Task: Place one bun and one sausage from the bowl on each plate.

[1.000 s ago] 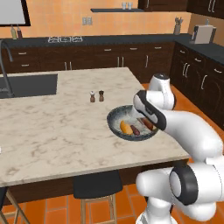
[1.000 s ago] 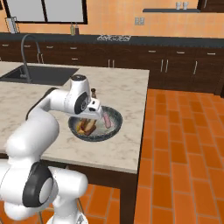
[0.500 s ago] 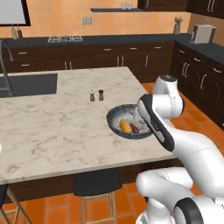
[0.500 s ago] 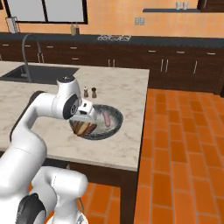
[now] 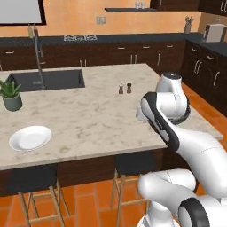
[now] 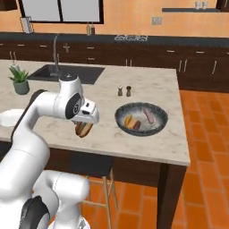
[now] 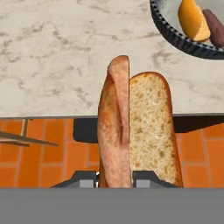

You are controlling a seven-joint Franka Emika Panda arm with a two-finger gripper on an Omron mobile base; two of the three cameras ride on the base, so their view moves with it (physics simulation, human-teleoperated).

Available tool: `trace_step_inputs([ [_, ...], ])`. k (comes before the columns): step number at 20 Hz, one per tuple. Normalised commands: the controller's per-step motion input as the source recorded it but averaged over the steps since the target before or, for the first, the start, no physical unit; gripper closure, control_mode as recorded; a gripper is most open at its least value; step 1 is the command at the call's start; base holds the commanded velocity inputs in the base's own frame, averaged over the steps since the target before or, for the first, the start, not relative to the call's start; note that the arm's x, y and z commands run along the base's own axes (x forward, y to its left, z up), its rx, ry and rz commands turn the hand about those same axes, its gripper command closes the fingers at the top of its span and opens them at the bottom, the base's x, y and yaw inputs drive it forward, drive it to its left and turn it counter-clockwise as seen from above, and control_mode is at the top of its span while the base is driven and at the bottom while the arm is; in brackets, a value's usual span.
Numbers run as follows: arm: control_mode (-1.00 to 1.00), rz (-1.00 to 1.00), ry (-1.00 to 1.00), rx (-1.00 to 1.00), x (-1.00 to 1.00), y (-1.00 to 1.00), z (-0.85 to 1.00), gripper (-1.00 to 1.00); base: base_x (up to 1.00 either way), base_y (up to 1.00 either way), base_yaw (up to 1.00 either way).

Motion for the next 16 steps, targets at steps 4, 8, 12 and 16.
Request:
trace_step_inputs([
  [4,1.00,0.00,0.00,0.00,0.00,0.00,0.00,1.00,0.37,1.00,0.00],
  [8,1.00,0.00,0.00,0.00,0.00,0.00,0.00,1.00,0.41,1.00,0.00],
  [12,1.00,0.00,0.00,0.00,0.00,0.00,0.00,1.00,0.35,1.00,0.00],
  [16,1.00,0.00,0.00,0.00,0.00,0.00,0.00,1.00,0.12,1.00,0.00],
])
